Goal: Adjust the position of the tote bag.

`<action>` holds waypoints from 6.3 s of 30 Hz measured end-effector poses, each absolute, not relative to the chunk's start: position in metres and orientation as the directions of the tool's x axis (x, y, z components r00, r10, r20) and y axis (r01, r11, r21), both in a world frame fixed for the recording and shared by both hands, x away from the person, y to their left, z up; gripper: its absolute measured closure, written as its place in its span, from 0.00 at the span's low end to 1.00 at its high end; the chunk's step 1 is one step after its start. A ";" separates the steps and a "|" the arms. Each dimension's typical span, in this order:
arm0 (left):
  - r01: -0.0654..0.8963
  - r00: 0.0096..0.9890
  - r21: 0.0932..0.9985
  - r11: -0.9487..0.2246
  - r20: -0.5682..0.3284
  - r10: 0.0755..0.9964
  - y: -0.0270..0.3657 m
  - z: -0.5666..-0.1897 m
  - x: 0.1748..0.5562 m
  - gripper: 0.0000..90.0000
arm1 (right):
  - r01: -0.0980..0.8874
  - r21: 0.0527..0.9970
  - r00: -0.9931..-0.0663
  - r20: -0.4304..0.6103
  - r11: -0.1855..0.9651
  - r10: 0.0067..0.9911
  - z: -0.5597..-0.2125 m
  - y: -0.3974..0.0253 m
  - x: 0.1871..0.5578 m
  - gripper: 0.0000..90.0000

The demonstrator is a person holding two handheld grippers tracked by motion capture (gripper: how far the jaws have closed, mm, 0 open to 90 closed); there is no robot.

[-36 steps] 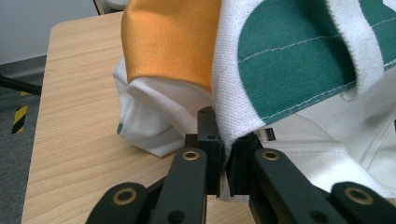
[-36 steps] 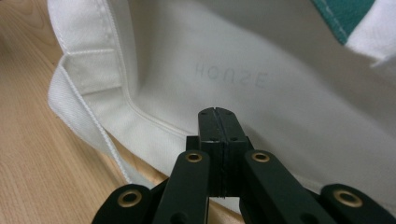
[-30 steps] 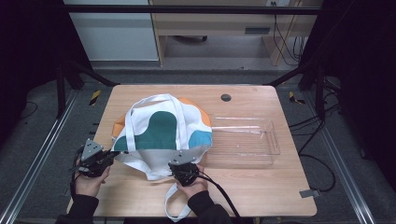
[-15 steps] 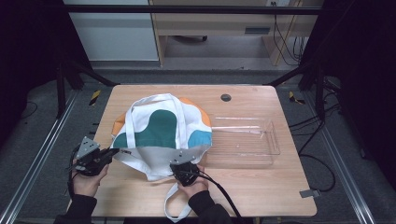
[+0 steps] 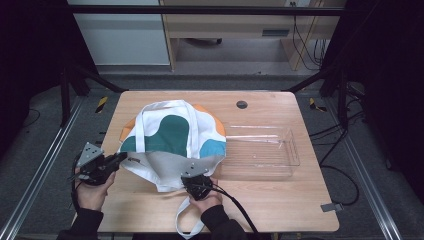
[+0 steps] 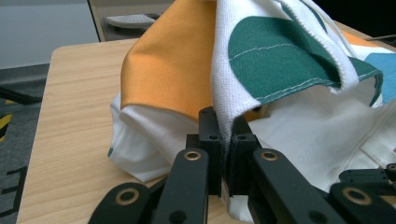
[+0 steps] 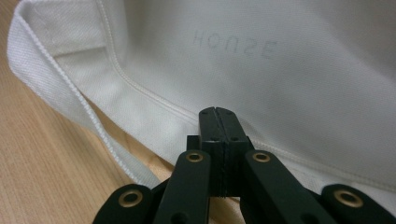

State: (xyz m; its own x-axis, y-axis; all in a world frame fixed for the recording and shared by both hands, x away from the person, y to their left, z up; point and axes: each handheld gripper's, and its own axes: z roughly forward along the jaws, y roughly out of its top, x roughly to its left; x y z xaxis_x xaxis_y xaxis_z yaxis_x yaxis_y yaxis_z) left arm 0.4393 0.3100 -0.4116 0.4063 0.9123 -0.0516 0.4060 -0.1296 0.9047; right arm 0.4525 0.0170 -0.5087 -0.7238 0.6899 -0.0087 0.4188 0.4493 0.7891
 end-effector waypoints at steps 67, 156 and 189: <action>0.327 0.475 0.881 -0.342 0.160 0.865 0.277 -0.385 0.444 0.25 | 0.229 0.947 -0.689 -0.008 0.227 0.725 -0.422 0.001 0.459 1.00; 0.378 0.487 0.910 -0.169 -0.040 0.873 0.251 -0.341 0.464 0.89 | 0.434 0.793 -0.717 0.015 0.429 0.697 -0.509 0.020 0.453 1.00; 0.360 0.468 0.917 -0.171 -0.018 0.884 0.247 -0.338 0.470 0.89 | 0.254 0.939 -0.671 0.000 0.231 0.741 -0.423 -0.017 0.465 1.00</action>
State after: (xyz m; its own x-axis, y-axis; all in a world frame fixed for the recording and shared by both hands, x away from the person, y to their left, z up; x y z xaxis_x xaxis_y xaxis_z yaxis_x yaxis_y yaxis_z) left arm 0.4697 0.2469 -0.3384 0.4676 0.8838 -0.0184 0.3596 -0.1712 0.9173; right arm 0.4650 -0.0170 -0.4228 -0.6715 0.7410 -0.0004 0.2543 0.2309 0.9392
